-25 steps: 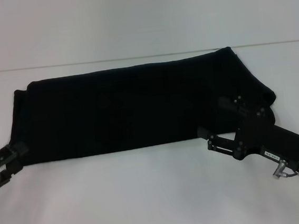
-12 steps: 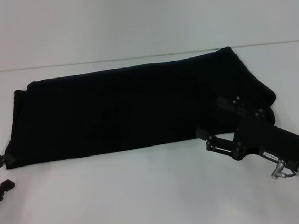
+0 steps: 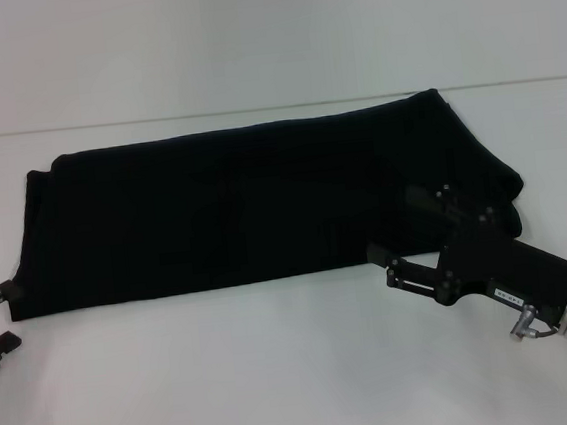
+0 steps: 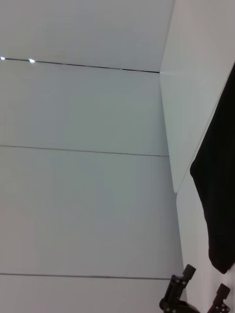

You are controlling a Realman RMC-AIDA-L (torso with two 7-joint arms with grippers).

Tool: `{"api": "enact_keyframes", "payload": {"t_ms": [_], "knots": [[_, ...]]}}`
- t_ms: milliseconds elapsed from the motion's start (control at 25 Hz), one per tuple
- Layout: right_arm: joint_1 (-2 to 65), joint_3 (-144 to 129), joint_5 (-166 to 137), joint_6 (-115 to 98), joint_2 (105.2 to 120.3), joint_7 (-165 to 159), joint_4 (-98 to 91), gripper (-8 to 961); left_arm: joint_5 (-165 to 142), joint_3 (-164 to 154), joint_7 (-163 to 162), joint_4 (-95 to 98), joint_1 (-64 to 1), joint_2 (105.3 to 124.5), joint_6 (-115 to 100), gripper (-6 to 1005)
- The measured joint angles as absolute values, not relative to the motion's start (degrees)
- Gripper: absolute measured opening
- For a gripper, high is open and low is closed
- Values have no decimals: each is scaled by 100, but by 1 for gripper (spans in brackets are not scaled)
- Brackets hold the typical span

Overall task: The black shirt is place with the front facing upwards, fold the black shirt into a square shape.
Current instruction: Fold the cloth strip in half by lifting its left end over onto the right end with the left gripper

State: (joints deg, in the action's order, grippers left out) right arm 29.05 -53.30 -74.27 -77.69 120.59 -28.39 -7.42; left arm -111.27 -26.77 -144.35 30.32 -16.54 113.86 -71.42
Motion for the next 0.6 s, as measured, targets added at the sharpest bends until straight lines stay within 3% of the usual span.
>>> {"api": "enact_keyframes", "payload": {"t_ms": [600], "knots": [[2937,-5335,-7427,-7685,12058,-2838,-715,905,-11145,-2650,-14417,2874,-1777,11363,-6895,787]]}}
